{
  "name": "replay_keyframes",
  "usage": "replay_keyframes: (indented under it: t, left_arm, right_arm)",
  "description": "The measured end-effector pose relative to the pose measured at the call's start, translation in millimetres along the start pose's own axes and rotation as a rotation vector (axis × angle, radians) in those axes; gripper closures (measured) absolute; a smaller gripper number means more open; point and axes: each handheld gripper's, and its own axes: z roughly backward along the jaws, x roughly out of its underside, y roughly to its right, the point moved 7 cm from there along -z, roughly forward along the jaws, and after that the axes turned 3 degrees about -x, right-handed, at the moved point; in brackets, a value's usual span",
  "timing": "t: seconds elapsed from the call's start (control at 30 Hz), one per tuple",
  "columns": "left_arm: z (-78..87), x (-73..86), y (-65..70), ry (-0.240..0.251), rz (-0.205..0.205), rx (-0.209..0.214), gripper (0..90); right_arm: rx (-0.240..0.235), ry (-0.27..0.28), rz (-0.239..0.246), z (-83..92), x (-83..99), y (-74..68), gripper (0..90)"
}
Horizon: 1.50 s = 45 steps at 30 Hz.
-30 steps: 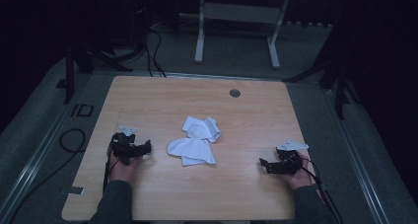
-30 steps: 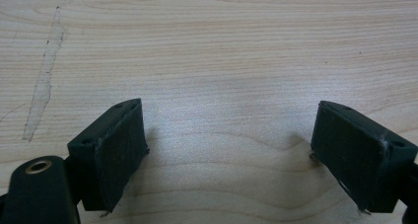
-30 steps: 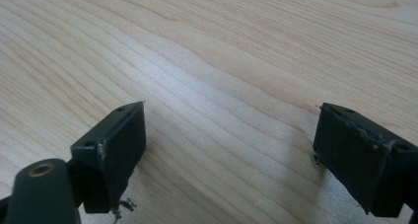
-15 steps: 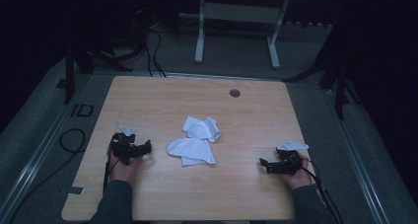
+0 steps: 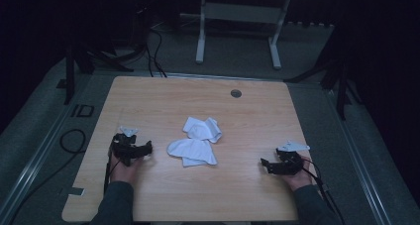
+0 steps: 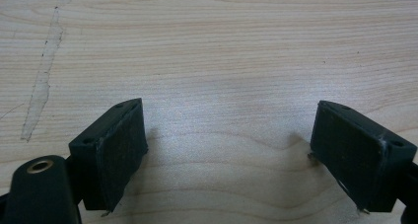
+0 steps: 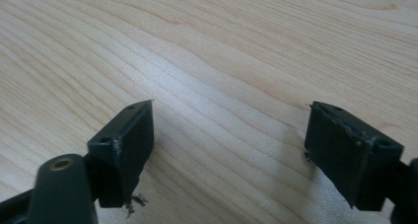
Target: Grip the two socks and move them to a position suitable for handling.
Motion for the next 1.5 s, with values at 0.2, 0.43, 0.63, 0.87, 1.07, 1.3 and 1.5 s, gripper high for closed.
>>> replay_keyframes:
  t: [0.2, 0.43, 0.63, 0.87, 1.07, 1.3, 1.5]
  left_arm:
    - [0.1, 0.1, 0.2, -0.001, 0.000, 0.001, 13.8]
    - [0.1, 0.1, 0.6, 0.000, -0.001, -0.001, 13.8]
    - [0.3, 0.2, 0.9, -0.002, -0.004, 0.001, 13.8]
    - [0.2, 0.1, 1.3, -0.001, -0.005, 0.000, 13.8]
    - [0.1, 0.0, 1.4, 0.000, -0.005, 0.001, 13.8]
    - [0.2, 0.1, 1.4, -0.002, -0.005, 0.001, 13.8]
    - [0.2, 0.1, 1.5, -0.001, -0.005, 0.001, 13.8]
  right_arm:
    - [-0.024, -0.015, -0.045, 5.3, -4.1, 1.9, 34.3]
    - [-0.043, -0.069, 0.049, 9.9, -6.7, -13.1, 37.4]
    - [-0.048, -0.070, 0.094, 15.3, -14.3, -21.6, 41.6]
    - [-0.020, -0.104, 0.181, 17.1, -20.6, -37.3, 48.0]
    - [-0.057, -0.098, 0.210, 17.8, -30.8, -50.4, 57.8]
    - [-0.107, -0.073, 0.271, 16.0, -44.8, -72.7, 76.3]
    - [-0.142, -0.048, 0.305, 6.4, -59.8, -93.8, 85.1]
